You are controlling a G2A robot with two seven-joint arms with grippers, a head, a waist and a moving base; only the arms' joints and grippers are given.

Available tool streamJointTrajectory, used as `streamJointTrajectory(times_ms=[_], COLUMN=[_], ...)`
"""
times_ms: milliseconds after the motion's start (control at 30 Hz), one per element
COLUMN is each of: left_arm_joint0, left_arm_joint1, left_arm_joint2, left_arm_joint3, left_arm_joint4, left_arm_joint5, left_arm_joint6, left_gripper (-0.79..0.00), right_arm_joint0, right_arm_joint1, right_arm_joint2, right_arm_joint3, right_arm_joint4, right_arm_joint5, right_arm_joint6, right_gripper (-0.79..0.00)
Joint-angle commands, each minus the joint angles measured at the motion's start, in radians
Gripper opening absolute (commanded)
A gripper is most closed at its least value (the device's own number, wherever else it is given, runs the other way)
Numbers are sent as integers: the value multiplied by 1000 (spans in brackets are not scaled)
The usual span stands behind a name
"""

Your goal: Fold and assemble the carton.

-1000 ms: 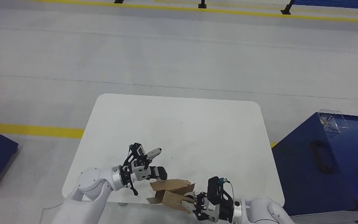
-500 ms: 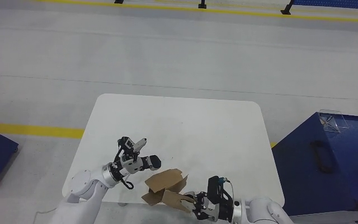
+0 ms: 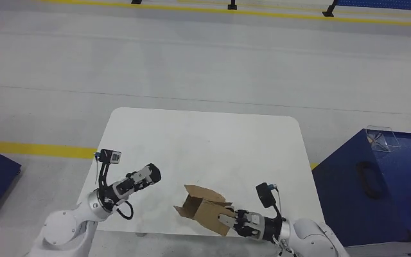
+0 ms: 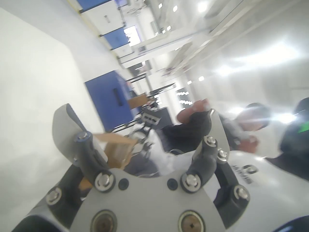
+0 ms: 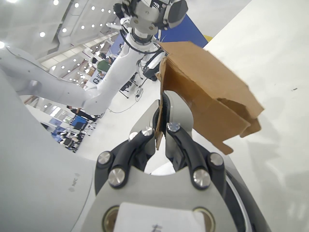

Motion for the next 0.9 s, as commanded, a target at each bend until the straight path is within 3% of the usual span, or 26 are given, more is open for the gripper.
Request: streamJointTrajectory(times_ms=[0, 233, 633, 867], left_arm_joint0=[36, 90, 18, -14], left_arm_joint1=[7, 24, 30, 33], left_arm_joint2=[-25, -27, 146, 196], left_arm_joint3=[-51, -115, -110, -86], left_arm_joint4=[180, 417, 639, 646], left_arm_joint5=[-17, 59, 176, 182], left_arm_joint6=[6, -59, -116, -119], left_gripper=[0, 0, 0, 0], right_arm_joint0=[12, 46, 72, 79], right_arm_joint1=[5, 18, 27, 31], right_arm_joint2=[4, -5, -49, -59], right_arm_joint3=[11, 24, 23, 25], right_arm_joint4=[72, 164, 183, 187], right_arm_joint5=[21, 64, 87, 86], right_arm_joint6=[55, 175, 241, 231], right_gripper=[-785, -785, -785, -785])
